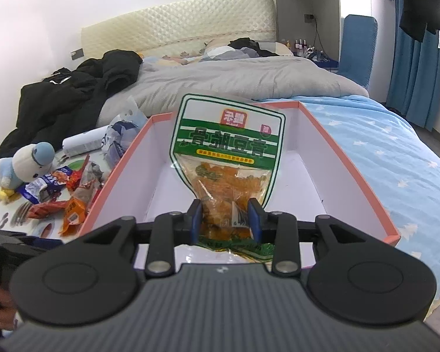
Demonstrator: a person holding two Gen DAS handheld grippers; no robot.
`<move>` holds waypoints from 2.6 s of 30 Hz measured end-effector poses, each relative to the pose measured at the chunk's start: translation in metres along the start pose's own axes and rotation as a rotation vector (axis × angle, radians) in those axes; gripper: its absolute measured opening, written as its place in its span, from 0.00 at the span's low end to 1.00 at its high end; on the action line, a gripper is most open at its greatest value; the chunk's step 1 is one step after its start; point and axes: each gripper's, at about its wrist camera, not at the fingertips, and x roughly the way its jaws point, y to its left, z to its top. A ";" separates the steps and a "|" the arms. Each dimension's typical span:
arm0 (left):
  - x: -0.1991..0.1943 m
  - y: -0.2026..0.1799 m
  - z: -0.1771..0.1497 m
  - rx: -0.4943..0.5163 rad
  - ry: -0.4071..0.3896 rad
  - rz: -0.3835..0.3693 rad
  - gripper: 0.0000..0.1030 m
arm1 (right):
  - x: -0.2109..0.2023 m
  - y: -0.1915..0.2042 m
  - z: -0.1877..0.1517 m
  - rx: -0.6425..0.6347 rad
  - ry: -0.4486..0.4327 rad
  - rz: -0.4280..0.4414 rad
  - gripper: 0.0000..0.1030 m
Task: Organize snacks
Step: 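Carry the green bag over the pink box while the left tool carries the meat pack, then open both tools to drop the green bag and meat pack into the pink box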
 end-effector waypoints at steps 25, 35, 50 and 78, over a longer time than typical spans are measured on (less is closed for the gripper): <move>-0.015 0.006 -0.014 -0.036 0.024 -0.019 0.58 | 0.000 0.015 -0.001 -0.043 0.012 0.025 0.36; -0.065 0.023 -0.019 -0.117 -0.007 -0.066 0.59 | -0.002 0.019 0.000 -0.066 0.016 0.030 0.36; -0.141 -0.016 0.084 -0.130 -0.227 -0.227 0.59 | -0.007 0.012 0.027 -0.092 -0.007 0.021 0.36; -0.087 -0.075 0.145 -0.034 -0.143 -0.248 0.77 | 0.037 -0.035 0.045 -0.017 0.125 -0.043 0.70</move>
